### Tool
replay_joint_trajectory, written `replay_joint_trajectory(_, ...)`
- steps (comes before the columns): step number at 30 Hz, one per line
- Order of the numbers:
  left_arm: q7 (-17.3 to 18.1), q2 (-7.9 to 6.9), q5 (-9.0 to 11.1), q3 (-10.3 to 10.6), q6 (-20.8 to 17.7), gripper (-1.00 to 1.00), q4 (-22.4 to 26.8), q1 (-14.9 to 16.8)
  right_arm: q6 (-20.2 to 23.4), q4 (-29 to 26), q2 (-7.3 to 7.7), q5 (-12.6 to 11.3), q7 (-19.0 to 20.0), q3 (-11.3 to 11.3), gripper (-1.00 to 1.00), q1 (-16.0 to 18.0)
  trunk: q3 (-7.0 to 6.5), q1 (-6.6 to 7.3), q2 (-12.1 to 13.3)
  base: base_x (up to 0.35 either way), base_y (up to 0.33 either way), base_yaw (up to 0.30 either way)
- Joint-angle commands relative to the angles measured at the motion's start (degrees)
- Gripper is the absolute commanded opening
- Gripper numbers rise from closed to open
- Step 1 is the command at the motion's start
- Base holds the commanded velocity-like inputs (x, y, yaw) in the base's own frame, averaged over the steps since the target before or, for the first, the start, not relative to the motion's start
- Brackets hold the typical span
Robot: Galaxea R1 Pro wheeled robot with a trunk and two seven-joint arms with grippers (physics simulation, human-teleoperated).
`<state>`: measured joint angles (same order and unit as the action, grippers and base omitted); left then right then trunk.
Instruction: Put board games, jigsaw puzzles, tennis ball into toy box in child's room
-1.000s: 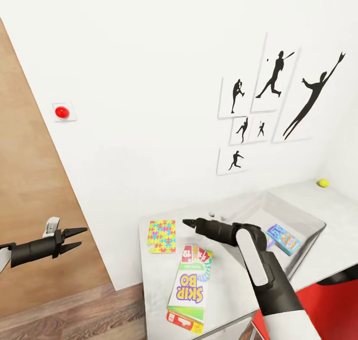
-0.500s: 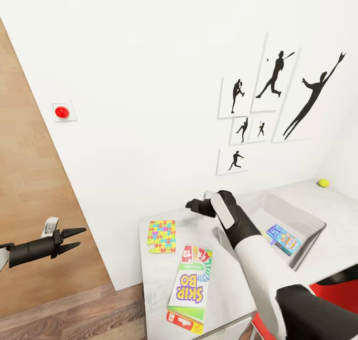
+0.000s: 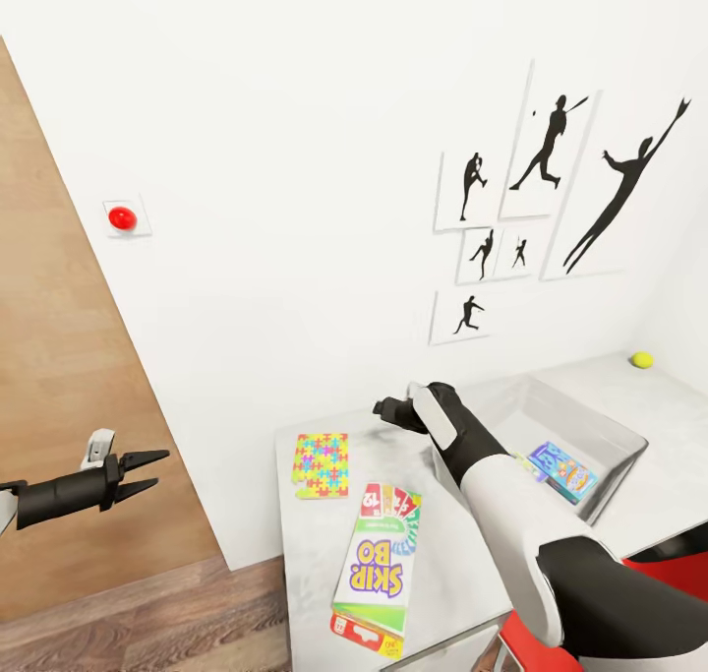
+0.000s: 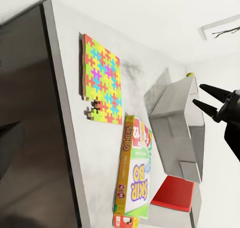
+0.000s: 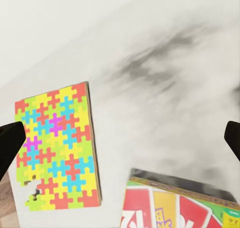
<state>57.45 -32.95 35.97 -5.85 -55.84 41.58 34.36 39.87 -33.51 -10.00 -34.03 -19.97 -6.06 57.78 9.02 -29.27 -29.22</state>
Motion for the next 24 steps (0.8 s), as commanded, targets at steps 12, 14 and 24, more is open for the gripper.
replay_joint_trajectory(12, 3.7, -0.23, -0.2, 0.0, -0.2, 1.00, 0.0, -0.1, 0.0, 0.2, 0.00, -0.5, -0.5, -0.2, 1.00, 0.1, 1.20, -0.03, -0.1, 0.000, 0.000, 0.065)
replay_joint_trajectory(14, 3.7, -0.23, -0.2, 0.0, -0.2, 1.00, 0.0, -0.1, 0.0, 0.2, 0.00, -0.5, -0.5, -0.2, 1.00, 0.1, 1.38, -0.03, -0.1, 0.000, 0.000, 0.065)
replay_joint_trajectory(24, 5.7, -0.72, -0.1, 0.0, -0.2, 1.00, 0.0, -0.2, -0.1, 0.5, 0.00, -0.4, -0.5, -0.3, 1.00, 0.1, 2.30, -0.03, -0.1, 0.000, 0.000, 0.056)
